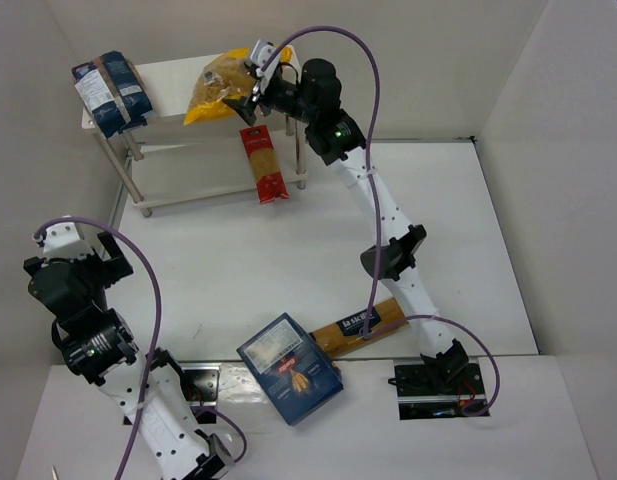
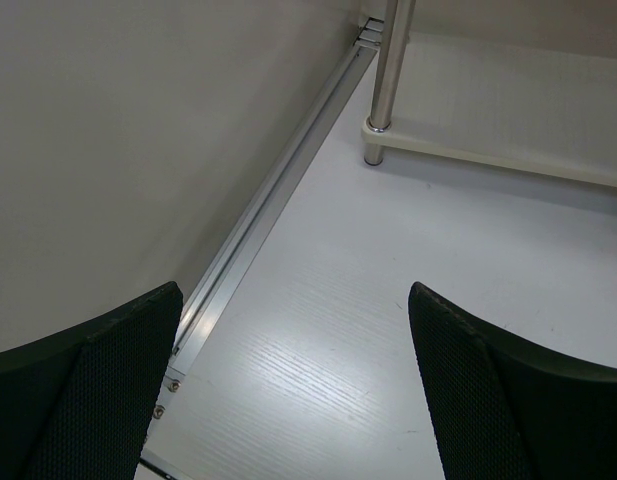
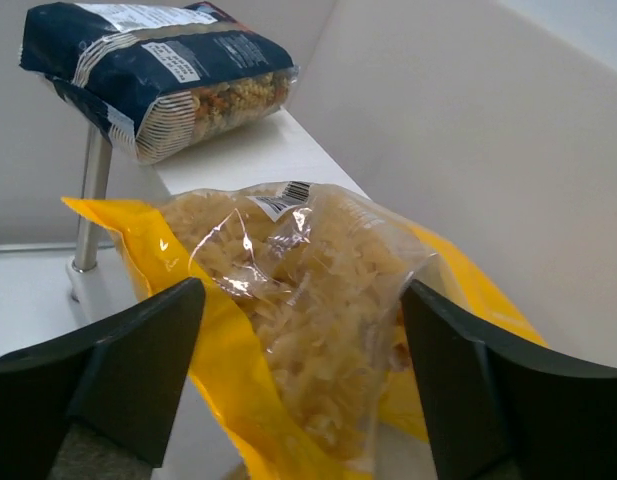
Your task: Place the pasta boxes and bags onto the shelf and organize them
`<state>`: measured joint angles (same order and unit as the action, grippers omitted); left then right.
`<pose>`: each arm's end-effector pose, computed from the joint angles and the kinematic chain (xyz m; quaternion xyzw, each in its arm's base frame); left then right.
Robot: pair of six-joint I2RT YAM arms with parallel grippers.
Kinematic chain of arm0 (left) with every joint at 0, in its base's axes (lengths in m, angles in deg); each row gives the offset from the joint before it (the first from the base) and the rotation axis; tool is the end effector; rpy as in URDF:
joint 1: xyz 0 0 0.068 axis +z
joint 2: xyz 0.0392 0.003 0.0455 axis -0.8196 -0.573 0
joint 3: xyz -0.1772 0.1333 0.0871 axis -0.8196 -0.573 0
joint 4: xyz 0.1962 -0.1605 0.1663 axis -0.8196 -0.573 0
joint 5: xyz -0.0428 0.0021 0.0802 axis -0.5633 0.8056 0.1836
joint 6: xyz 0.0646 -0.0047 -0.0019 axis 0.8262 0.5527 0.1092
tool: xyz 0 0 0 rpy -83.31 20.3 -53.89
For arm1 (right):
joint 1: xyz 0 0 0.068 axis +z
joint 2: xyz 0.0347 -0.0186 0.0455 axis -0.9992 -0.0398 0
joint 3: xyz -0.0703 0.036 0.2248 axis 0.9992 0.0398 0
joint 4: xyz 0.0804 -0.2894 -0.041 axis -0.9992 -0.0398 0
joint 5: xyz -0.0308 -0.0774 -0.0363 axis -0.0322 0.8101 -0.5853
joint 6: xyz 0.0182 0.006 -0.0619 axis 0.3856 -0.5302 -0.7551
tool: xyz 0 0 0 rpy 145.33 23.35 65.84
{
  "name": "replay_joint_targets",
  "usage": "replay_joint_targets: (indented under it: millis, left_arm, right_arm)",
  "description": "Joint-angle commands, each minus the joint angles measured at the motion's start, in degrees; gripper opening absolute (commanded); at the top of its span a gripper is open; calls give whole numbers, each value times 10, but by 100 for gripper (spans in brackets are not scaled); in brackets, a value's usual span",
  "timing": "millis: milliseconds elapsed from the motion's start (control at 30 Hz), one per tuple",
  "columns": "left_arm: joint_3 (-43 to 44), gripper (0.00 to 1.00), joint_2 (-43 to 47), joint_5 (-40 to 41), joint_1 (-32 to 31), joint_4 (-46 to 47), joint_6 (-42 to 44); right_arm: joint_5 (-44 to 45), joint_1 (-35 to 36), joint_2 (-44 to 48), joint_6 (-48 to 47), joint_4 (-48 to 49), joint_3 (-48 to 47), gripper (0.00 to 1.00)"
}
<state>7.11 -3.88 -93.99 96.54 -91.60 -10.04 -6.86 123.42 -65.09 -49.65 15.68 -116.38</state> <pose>0.1349 0.1071 0.3752 -0.2149 0.7283 0.1636 0.6298 0.4229 0.3334 0.4721 -0.4650 0.4315 0.2311 0.7377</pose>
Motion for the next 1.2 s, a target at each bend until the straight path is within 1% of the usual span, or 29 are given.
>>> replay_joint_targets:
  millis: [0,67,100,400,667,1033,1167]
  left_arm:
    - [-3,99,7,-9,4,23,-1]
    - [-3,99,7,-9,4,23,-1]
    - [-3,99,7,-9,4,23,-1]
    - [-3,99,17,-9,4,28,4]
    - [-9,99,30,-15,4,28,4]
    - [-9,99,40,-15,4,28,4]
    - [-9,99,40,-15,4,28,4]
  right_arm:
    - [18,-8,-10,-13,43,-28,92]
    - [27,-13,-10,-13,35,-28,99]
    - [31,-13,-7,-13,29,-28,100]
    - [54,-19,46,3,-31,-28,100]
    - [87,-19,93,3,-128,-28,100]
    - [183,-24,126,-8,-212,-28,100]
    - [188,-37,137,19,-246,-28,100]
